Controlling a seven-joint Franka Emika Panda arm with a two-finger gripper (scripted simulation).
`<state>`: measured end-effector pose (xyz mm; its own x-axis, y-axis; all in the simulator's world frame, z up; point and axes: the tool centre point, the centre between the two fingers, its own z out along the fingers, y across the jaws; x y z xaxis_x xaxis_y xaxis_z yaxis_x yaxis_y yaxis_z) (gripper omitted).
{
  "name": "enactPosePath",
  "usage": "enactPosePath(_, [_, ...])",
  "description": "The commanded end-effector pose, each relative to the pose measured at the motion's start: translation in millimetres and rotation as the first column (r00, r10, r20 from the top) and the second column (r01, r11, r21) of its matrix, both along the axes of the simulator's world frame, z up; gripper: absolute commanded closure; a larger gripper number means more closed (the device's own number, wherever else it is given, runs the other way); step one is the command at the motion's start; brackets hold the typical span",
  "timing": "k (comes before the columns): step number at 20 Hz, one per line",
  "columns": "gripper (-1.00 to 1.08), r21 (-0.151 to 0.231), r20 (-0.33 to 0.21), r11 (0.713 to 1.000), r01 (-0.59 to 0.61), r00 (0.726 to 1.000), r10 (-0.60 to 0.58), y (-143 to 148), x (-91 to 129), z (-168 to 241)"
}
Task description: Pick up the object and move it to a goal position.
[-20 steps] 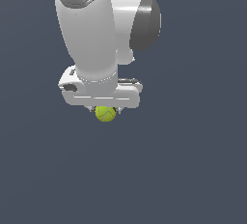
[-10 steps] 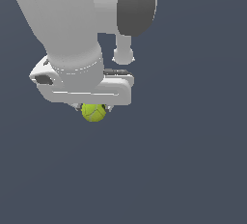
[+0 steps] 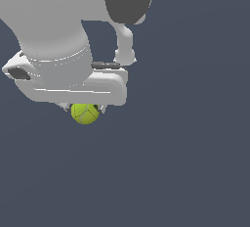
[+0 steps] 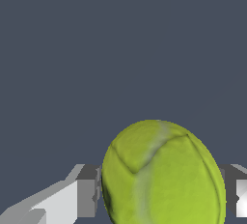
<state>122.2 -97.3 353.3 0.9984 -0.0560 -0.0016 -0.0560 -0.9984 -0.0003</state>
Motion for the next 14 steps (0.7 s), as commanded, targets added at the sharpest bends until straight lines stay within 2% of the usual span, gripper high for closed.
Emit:
enactPosePath(1, [1.08,0.0,0.002,1.0,0.0,1.0,0.0,-2.2,2.8,5.6])
enactPosePath(14, [1.08,0.0,0.002,1.0,0.0,1.0,0.0,-6.5,8.0,13.0])
